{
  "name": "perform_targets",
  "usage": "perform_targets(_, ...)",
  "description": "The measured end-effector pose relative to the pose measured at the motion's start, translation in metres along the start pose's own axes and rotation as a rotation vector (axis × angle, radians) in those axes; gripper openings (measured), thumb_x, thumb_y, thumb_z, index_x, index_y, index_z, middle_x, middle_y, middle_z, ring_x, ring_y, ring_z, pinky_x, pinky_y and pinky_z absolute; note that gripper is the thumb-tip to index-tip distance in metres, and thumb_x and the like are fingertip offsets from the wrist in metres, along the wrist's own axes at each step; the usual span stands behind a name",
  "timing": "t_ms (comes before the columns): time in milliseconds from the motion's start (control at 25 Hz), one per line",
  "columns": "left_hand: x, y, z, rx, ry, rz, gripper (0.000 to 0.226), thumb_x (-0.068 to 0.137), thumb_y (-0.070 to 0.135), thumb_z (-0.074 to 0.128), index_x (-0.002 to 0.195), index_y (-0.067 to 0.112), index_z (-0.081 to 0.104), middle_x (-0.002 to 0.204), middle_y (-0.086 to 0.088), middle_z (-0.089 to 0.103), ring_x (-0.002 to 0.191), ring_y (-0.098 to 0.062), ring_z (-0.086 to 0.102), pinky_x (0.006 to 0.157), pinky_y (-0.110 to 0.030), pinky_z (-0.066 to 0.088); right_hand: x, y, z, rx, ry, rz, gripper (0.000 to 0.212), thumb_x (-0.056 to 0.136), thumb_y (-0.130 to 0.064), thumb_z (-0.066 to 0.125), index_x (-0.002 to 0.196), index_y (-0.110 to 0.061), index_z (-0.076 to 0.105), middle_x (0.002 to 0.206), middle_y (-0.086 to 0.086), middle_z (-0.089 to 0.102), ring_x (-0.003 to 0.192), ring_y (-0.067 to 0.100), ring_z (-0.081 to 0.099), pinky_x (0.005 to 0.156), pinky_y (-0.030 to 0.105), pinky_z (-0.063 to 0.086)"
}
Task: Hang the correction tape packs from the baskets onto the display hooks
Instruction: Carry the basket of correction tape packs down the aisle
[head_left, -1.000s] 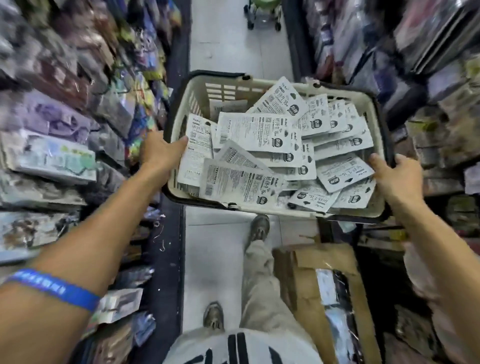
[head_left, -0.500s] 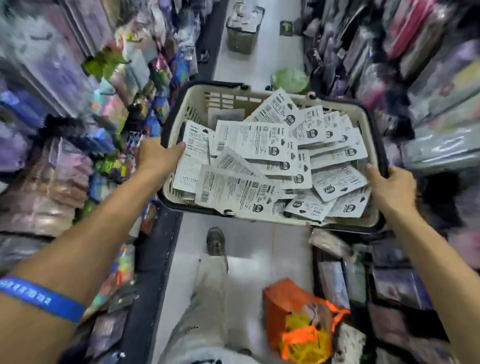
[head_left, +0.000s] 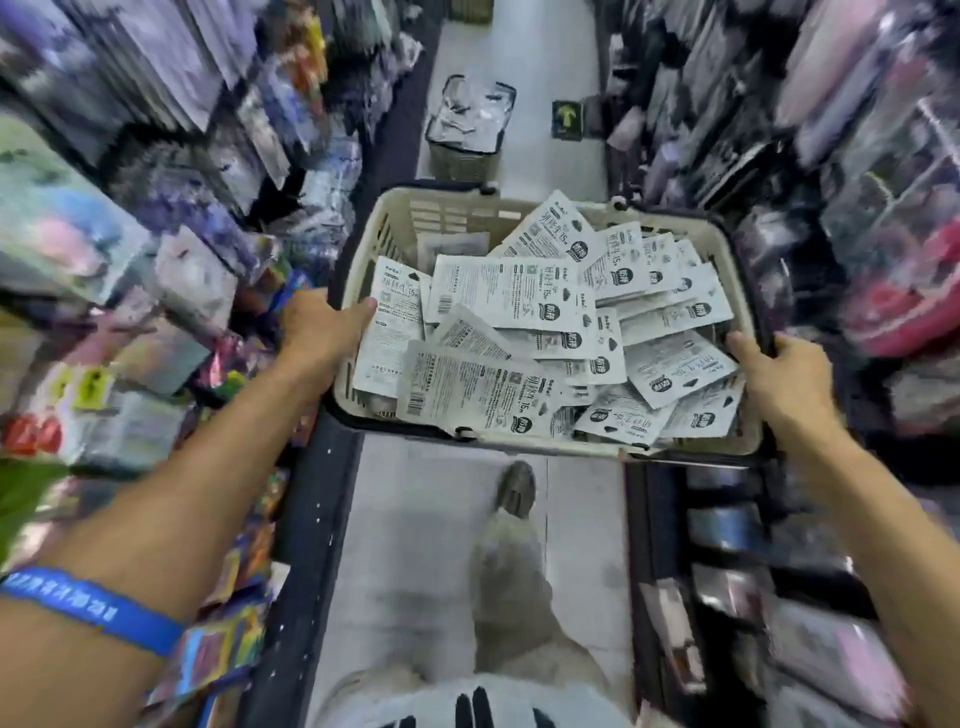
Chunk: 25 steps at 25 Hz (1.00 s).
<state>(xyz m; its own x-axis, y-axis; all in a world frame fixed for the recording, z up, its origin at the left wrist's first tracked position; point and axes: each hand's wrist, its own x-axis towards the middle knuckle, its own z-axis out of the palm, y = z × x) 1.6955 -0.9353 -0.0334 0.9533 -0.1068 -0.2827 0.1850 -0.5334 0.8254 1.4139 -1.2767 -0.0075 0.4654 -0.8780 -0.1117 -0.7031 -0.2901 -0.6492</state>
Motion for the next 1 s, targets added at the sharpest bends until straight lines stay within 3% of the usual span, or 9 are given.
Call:
perform_targets(120,0.124,0.064,0.061,-0.019,0.028,-0.048,0.017,0.087,0.025,0.077,0.100,0.013,0.077,0.100,-0.012,0.077,0.083,-0.022,0.072,0.073,-0.035,0.059,0.159,-0.055,0.033,-0.051,-0.007,-0.013,0.043,0.097,-0.037,0.062,0.086,0.005,0.064,0.088,0.027,0.068,0.084,0.037,0.064,0.072,0.046,0.047)
perform_targets(200,0.191,0.102,0.084,-0.019,0.038,-0.088,0.025,0.086,0.027,0.078,0.104,0.010,0.078,0.102,-0.013,0.078,0.095,-0.027,0.074,0.086,-0.045,0.061,0.242,-0.098,0.046,-0.059,-0.022,-0.034,0.041,0.096,-0.038,0.063,0.078,-0.001,0.062,0.080,0.023,0.066,0.079,0.032,0.061,0.069,0.044,0.045)
perform_targets(280,0.271,0.142,0.107,-0.044,0.036,-0.115,0.024,0.086,0.027,0.078,0.104,0.011,0.078,0.096,-0.009,0.077,0.094,-0.027,0.074,0.087,-0.046,0.061,0.334,-0.151,0.066,-0.085,-0.042,-0.057,0.041,0.094,-0.038,0.064,0.069,-0.006,0.057,0.069,0.016,0.060,0.070,0.029,0.055,0.062,0.042,0.038)
perform_targets(400,0.403,0.196,0.148,-0.062,0.054,-0.126,0.012,0.087,0.029,0.077,0.093,0.019,0.075,0.088,-0.002,0.072,0.077,-0.020,0.070,0.073,-0.034,0.057,0.468,-0.216,0.117,-0.122,-0.035,-0.077,0.046,0.093,-0.039,0.065,0.061,-0.010,0.049,0.056,0.008,0.049,0.056,0.025,0.043,0.051,0.038,0.033)
perform_targets(520,0.526,0.235,0.186,-0.102,0.050,-0.142,0.007,0.090,0.030,0.075,0.093,0.025,0.072,0.078,0.006,0.067,0.064,-0.006,0.060,0.056,-0.022,0.043,0.597,-0.272,0.171,-0.133,-0.030,-0.104,0.049,0.094,-0.044,0.064,0.073,0.000,0.058,0.066,0.018,0.060,0.064,0.029,0.053,0.059,0.044,0.042)
perform_targets(640,0.608,0.274,0.207,-0.110,0.075,-0.157,0.019,0.092,0.029,0.074,0.106,0.017,0.077,0.091,0.000,0.073,0.082,-0.020,0.069,0.071,-0.028,0.052,0.703,-0.331,0.199,-0.188,-0.031,-0.154,0.052,0.096,-0.043,0.063,0.080,0.006,0.057,0.076,0.026,0.063,0.069,0.036,0.058,0.064,0.048,0.045)
perform_targets(760,0.682,0.311,0.220,-0.133,0.141,-0.225,0.022,0.092,0.030,0.073,0.107,0.014,0.077,0.104,-0.008,0.078,0.095,-0.030,0.072,0.086,-0.042,0.059,0.800,-0.399,0.232,-0.179,-0.103,-0.196,0.050,0.096,-0.044,0.063,0.077,0.001,0.054,0.068,0.017,0.057,0.062,0.027,0.050,0.056,0.041,0.037)
perform_targets(920,0.747,0.316,0.243,-0.111,0.296,-0.321,0.025,0.092,0.031,0.074,0.108,0.012,0.077,0.100,-0.007,0.077,0.092,-0.029,0.071,0.072,-0.030,0.053,0.911,-0.464,0.312,-0.163,-0.260,-0.332,0.040,0.097,-0.039,0.064,0.073,-0.008,0.056,0.068,0.015,0.059,0.057,0.019,0.045,0.052,0.039,0.037)
perform_targets(1000,0.764,0.310,0.264,-0.096,0.409,-0.457,0.028,0.092,0.035,0.073,0.106,0.011,0.076,0.098,-0.008,0.075,0.087,-0.029,0.069,0.064,-0.028,0.050,0.964,-0.491,0.363,-0.205,-0.372,-0.424,0.044,0.098,-0.041,0.063,0.072,-0.006,0.055,0.064,0.013,0.056,0.058,0.021,0.047,0.054,0.042,0.038)
